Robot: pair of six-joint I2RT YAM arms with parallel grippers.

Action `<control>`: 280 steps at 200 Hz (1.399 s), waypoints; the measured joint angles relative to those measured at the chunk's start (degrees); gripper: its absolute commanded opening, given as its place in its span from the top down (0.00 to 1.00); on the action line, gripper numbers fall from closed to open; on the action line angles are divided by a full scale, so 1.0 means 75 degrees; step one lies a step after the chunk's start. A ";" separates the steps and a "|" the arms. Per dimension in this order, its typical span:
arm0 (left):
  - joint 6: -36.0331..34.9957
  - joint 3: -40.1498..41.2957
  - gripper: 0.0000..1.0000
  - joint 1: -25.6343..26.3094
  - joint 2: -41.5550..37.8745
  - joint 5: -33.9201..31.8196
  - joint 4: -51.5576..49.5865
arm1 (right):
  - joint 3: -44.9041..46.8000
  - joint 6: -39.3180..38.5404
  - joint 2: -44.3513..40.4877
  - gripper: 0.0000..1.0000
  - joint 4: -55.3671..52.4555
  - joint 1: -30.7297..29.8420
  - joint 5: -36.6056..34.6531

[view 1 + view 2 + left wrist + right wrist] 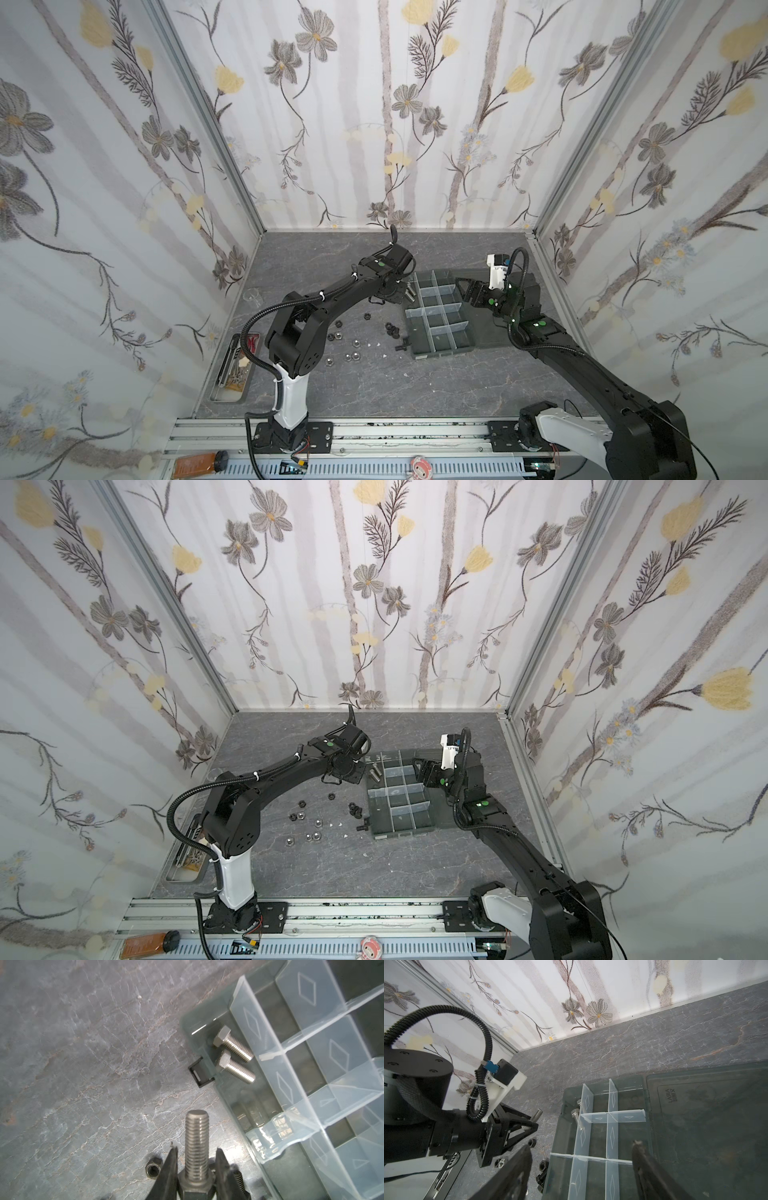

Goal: Sort the screws and nuts into containers
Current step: Pick up the screw at the center of the table, then place the screw into the container.

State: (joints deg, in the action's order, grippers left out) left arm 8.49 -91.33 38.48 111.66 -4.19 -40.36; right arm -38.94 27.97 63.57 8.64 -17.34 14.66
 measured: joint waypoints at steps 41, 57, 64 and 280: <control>-0.0105 -0.0851 0.81 0.0093 0.0493 0.0117 -0.0271 | 0.0000 0.0003 -0.0035 0.24 -0.0035 0.0029 0.0000; -0.0111 -0.1125 0.82 0.0125 0.0691 0.0143 -0.0335 | 0.0000 0.0003 -0.0082 0.24 -0.0044 0.0061 0.0003; -0.0114 -0.1236 0.82 0.0143 0.0781 0.0163 -0.0373 | 0.0000 0.0003 -0.0102 0.24 -0.0038 0.0076 0.0000; -0.0076 -0.2279 0.38 0.0455 0.1932 0.0268 -0.0527 | 0.0341 0.0058 -0.0210 0.23 0.0070 0.0122 0.0006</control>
State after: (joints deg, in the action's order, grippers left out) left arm 7.92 -108.42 41.89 126.15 -2.17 -44.31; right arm -36.38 28.40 62.00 9.17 -16.43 14.70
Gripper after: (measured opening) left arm 0.603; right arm 0.768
